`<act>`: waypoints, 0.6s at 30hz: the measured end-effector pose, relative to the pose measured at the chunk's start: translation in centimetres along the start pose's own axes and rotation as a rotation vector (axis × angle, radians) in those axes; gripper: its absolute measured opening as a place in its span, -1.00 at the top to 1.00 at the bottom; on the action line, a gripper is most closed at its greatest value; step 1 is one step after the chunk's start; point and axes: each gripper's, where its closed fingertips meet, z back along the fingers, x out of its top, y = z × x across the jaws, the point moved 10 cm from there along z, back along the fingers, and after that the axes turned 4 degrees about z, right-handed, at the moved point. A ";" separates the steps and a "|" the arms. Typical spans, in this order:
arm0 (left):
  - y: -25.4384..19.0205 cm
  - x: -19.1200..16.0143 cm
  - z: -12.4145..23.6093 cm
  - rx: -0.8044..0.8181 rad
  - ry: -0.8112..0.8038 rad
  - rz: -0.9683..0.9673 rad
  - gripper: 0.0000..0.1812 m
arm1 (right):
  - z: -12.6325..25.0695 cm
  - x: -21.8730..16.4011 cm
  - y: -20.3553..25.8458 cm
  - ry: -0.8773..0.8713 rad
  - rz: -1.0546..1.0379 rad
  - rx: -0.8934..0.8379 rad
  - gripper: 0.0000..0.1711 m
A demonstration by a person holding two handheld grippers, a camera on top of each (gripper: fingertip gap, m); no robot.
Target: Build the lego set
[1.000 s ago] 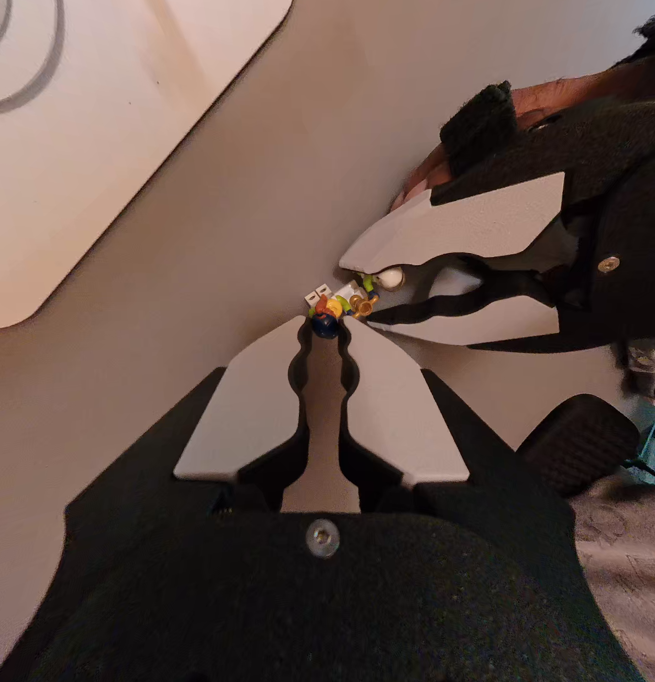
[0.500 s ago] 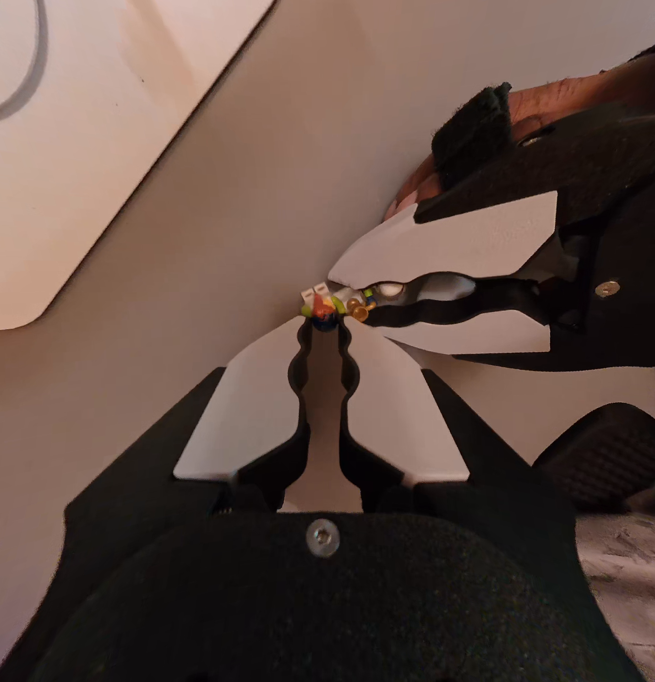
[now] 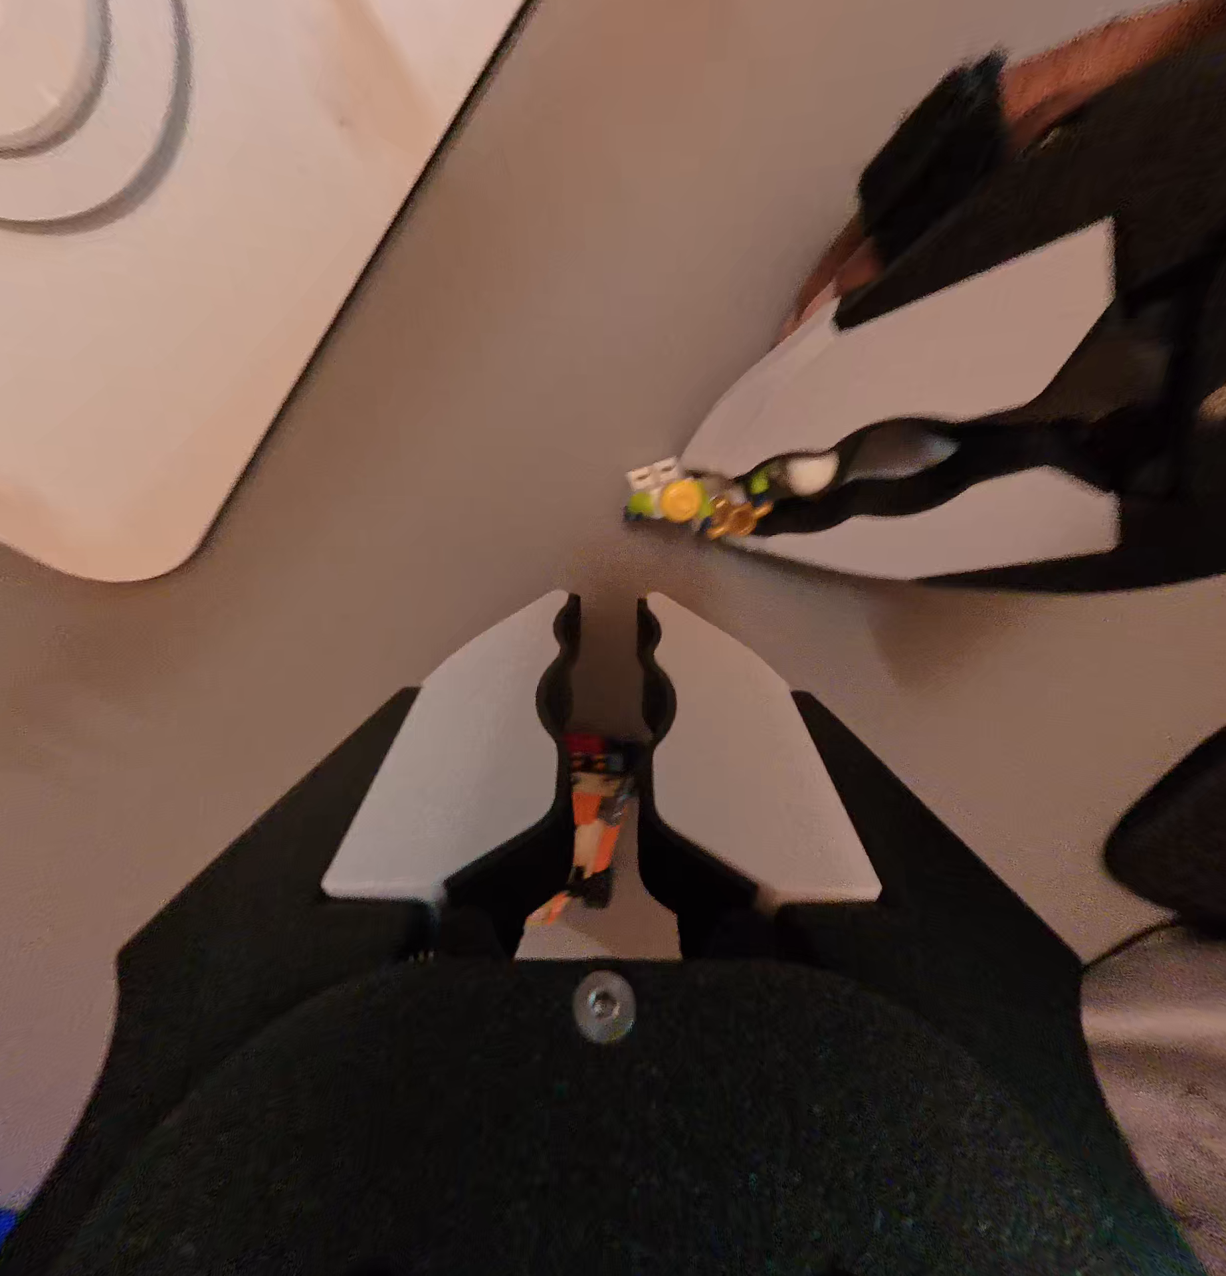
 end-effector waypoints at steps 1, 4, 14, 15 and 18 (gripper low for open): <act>0.5 -0.4 0.1 0.013 0.006 -0.030 0.81 | 0.0 0.0 0.0 0.001 0.002 -0.002 0.76; 2.3 -2.0 0.1 0.040 0.056 -0.075 0.76 | 0.0 -0.1 0.1 0.005 0.006 -0.001 0.76; 4.0 -4.3 -1.7 -0.034 0.122 -0.140 0.69 | 0.0 -0.2 0.2 0.014 0.020 -0.012 0.76; 3.9 -4.3 -1.8 -0.035 0.123 -0.146 0.68 | 0.0 -0.2 0.1 0.014 0.021 -0.014 0.76; 3.6 -4.1 -2.3 -0.071 0.114 -0.135 0.70 | -0.1 -0.1 0.2 0.014 0.024 -0.027 0.76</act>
